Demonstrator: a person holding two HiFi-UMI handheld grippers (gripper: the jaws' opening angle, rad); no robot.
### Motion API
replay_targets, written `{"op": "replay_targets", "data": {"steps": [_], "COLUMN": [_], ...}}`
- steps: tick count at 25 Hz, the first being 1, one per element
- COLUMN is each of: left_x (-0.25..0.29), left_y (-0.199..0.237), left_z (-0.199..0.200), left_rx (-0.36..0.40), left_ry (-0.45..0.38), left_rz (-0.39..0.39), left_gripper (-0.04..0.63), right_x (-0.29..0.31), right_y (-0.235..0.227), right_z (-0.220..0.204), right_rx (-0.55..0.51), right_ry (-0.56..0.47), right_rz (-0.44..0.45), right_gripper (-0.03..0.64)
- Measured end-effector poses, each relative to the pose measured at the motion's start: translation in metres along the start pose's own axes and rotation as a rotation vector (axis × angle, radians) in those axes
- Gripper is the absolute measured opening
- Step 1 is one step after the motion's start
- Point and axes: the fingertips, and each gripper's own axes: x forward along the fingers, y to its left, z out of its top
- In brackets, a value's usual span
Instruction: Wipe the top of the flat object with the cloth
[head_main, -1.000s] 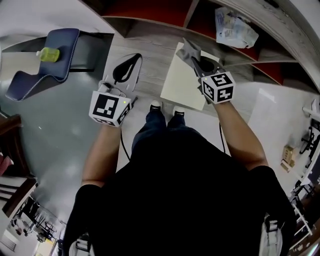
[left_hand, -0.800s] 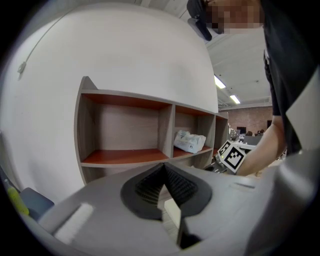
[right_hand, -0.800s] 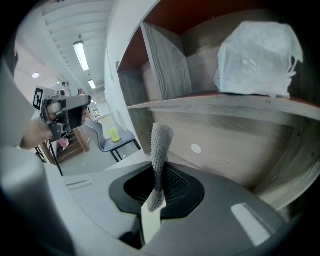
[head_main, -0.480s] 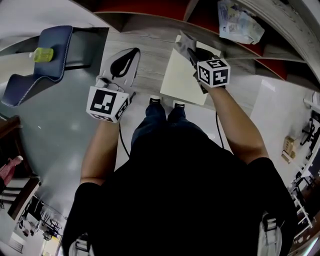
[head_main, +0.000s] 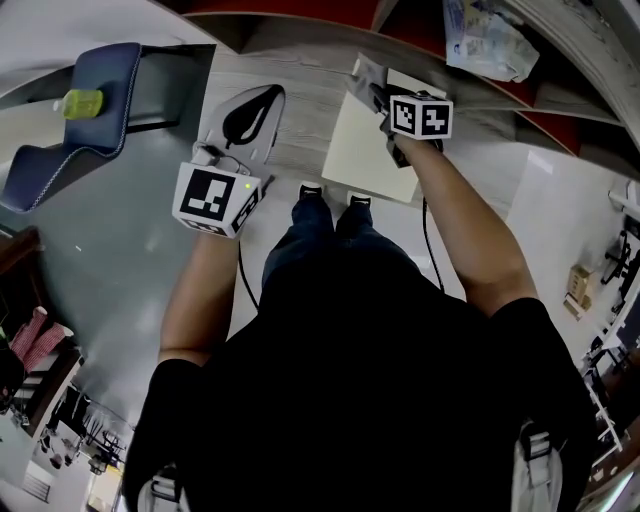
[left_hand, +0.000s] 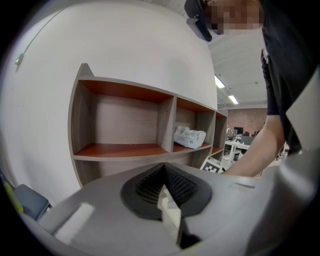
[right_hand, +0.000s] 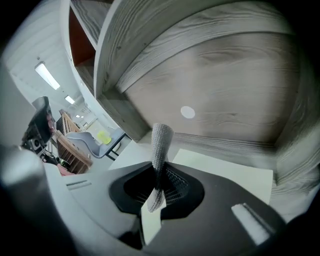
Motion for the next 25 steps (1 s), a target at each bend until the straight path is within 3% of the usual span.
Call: {"op": "replay_targets", "data": {"steps": [10,25], "left_x": [-0.004,-0.003], "left_y": [0.0,0.004], "left_z": [-0.007,-0.007], "left_rx": [-0.007,-0.002], "left_ry": [0.014,0.018], "left_rz": [-0.002,-0.006], "left_gripper": [0.0,0.0], "right_x": [0.037,0.032], "right_y": [-0.017,-0.063], "right_z": [-0.024,-0.036], "right_rx": [-0.008,-0.002], "right_ry": [0.107,0.155], "right_rz": [-0.045,-0.146], "right_gripper": [0.018,0.018]}}
